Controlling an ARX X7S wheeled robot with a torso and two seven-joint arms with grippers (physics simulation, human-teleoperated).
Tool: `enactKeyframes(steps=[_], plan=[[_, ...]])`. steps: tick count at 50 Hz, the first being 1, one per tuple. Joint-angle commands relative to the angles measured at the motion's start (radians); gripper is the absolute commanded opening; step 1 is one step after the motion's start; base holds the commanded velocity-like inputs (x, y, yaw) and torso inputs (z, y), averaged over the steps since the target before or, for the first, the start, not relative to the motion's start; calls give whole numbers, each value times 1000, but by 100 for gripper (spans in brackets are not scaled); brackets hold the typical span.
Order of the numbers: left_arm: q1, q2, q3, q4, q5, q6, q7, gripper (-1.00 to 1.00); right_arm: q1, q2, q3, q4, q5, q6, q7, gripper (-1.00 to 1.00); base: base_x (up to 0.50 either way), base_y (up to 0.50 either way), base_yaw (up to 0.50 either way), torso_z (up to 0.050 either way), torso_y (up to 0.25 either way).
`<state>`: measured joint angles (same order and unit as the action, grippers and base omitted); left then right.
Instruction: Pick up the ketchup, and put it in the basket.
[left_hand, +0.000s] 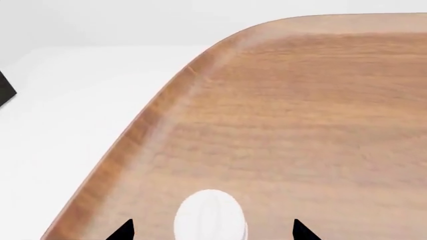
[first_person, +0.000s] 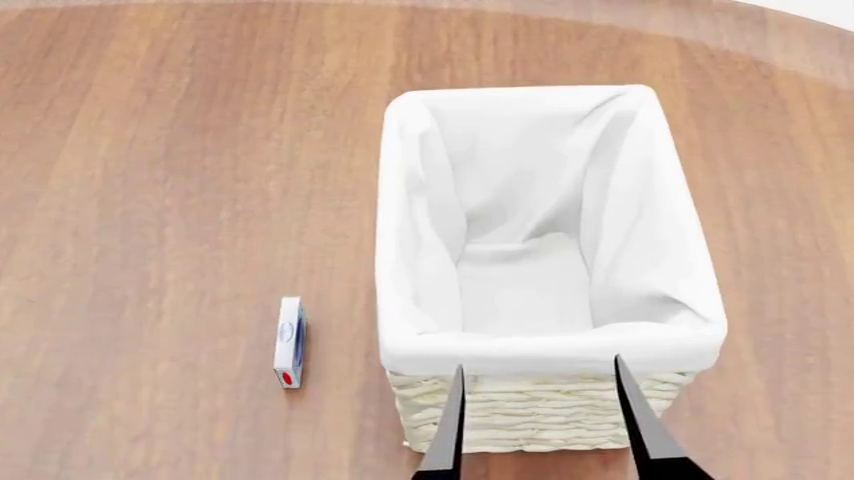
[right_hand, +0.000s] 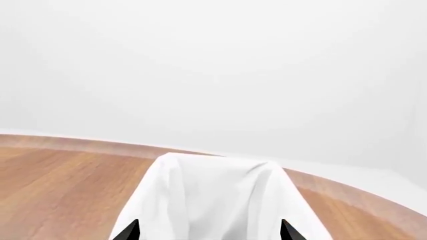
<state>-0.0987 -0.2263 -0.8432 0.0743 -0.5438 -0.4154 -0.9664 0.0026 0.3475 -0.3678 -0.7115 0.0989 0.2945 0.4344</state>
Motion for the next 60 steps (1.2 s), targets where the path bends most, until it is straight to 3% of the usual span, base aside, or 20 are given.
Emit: enactKeyframes(steps=[1,14,15,44,52,60], plan=[[6,10,-31,-38,-10,31,84,100,-1,-19,16,-3,-20,-2,-22,100,0,0,0,0,0],[-13,3,-14,-125,9,91,132,100,1,-16,10,-2,-19,-5,-18,100,0,0,0,0,0],[-14,1,-9,-130,13,93,136,-100,2,-16,11,0,-18,-6,-18,100,0,0,0,0,0],[0,4,7,-66,18,105,134,-100,6,-8,6,-16,-11,6,-9,100,0,0,0,0,0],[40,-20,105,94,38,103,207,-100,7,-6,3,-12,-10,3,-7,100,0,0,0,0,0],[60,-113,224,302,-18,-35,279,-100,8,-6,-3,-11,-11,1,-5,100,0,0,0,0,0]])
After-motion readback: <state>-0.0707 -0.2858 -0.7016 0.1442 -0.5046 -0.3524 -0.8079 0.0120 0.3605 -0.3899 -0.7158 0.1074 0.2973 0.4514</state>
